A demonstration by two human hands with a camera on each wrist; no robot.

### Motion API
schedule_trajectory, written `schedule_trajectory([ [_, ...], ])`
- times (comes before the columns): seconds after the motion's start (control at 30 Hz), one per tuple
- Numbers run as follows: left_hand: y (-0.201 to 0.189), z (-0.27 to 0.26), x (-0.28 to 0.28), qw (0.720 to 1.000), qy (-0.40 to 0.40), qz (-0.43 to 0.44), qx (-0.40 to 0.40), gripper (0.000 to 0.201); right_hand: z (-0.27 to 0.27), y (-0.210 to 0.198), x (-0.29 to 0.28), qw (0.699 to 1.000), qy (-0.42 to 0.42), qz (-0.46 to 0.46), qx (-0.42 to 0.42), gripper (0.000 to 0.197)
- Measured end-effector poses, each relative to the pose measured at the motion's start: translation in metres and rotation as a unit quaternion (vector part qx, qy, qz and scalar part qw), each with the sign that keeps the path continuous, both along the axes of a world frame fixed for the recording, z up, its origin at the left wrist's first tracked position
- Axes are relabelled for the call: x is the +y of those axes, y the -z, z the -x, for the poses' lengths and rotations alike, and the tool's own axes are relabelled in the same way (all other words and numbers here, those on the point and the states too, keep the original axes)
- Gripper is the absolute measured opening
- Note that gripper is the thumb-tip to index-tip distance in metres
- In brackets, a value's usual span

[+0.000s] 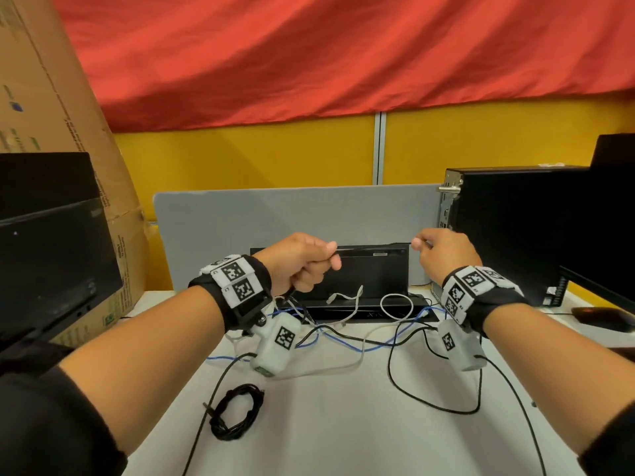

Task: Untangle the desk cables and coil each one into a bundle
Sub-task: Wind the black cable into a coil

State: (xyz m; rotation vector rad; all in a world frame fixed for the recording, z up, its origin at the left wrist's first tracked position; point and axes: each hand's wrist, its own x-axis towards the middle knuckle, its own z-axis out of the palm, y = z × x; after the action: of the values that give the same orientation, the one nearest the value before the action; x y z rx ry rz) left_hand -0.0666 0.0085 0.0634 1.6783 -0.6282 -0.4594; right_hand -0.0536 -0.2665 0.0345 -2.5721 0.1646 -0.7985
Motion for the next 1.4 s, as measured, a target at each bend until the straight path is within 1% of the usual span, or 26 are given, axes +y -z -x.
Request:
schedule_trajectory([
  [0.03,-0.004,0.003,-0.003,0.998,0.020,0.051,0.022,0.032,0.000,0.004,0.002,1.000,-0.011,0.009,0.013,0.021],
  [0.1,-0.010,0.008,-0.008,0.987,0.042,0.143,0.053,0.031,0.002,0.014,0.009,0.996,-0.069,0.019,0.058,0.023],
  [0.17,-0.014,0.008,-0.013,0.975,0.026,0.213,0.063,0.036,0.008,0.026,0.024,0.982,-0.145,0.039,0.110,0.025],
  [0.23,-0.014,0.007,-0.017,0.963,-0.020,0.265,0.050,0.039,0.018,0.036,0.042,0.966,-0.211,0.046,0.142,0.030],
  [0.3,-0.010,0.007,-0.017,0.957,-0.065,0.283,0.022,0.040,0.028,0.042,0.059,0.953,-0.262,0.032,0.151,0.035],
  [0.4,0.002,0.002,-0.012,0.952,-0.095,0.291,0.009,0.045,0.040,0.040,0.074,0.937,-0.324,-0.001,0.135,0.040],
  [0.5,0.013,-0.004,-0.005,0.943,-0.132,0.307,0.002,0.054,0.049,0.029,0.079,0.929,-0.353,-0.033,0.106,0.043],
  [0.57,0.019,-0.009,-0.002,0.937,-0.150,0.316,-0.004,0.055,0.052,0.022,0.081,0.927,-0.360,-0.046,0.091,0.044],
  [0.67,0.025,-0.016,-0.001,0.936,-0.159,0.313,-0.023,0.052,0.057,0.015,0.082,0.921,-0.373,-0.054,0.095,0.044],
  [0.77,0.030,-0.017,-0.005,0.946,-0.154,0.284,-0.039,0.052,0.061,0.009,0.086,0.910,-0.393,-0.068,0.114,0.041],
  [0.87,0.037,-0.021,-0.008,0.963,-0.138,0.226,-0.052,0.054,0.062,-0.003,0.086,0.891,-0.423,-0.117,0.115,0.037],
  [0.97,0.045,-0.023,-0.012,0.976,-0.112,0.177,-0.059,0.052,0.055,-0.011,0.082,0.873,-0.433,-0.189,0.118,0.031],
  [1.03,0.050,-0.024,-0.015,0.980,-0.107,0.156,-0.064,0.046,0.048,-0.010,0.081,0.868,-0.430,-0.221,0.118,0.031],
  [1.1,0.056,-0.026,-0.019,0.981,-0.111,0.149,-0.055,0.045,0.041,-0.005,0.083,0.863,-0.433,-0.236,0.113,0.031],
  [1.17,0.062,-0.026,-0.023,0.982,-0.105,0.153,-0.034,0.044,0.035,0.003,0.086,0.847,-0.450,-0.264,0.103,0.029],
  [1.2,0.064,-0.025,-0.025,0.983,-0.093,0.153,-0.032,0.040,0.031,0.007,0.087,0.839,-0.456,-0.282,0.093,0.029],
  [1.23,0.066,-0.024,-0.026,0.985,-0.072,0.152,-0.034,0.034,0.027,0.011,0.088,0.839,-0.452,-0.294,0.078,0.029],
  [1.27,0.067,-0.024,-0.026,0.986,-0.047,0.153,-0.034,0.030,0.022,0.014,0.089,0.849,-0.438,-0.292,0.055,0.029],
  [1.33,0.071,-0.026,-0.024,0.987,-0.003,0.158,-0.019,0.033,0.011,0.020,0.087,0.879,-0.398,-0.264,-0.006,0.027],
  [1.37,0.074,-0.030,-0.022,0.988,0.011,0.155,-0.013,0.037,0.005,0.023,0.086,0.890,-0.378,-0.252,-0.034,0.026],
  [1.4,0.077,-0.033,-0.019,0.988,0.020,0.150,-0.010,0.040,0.000,0.025,0.083,0.895,-0.363,-0.251,-0.061,0.025],
])
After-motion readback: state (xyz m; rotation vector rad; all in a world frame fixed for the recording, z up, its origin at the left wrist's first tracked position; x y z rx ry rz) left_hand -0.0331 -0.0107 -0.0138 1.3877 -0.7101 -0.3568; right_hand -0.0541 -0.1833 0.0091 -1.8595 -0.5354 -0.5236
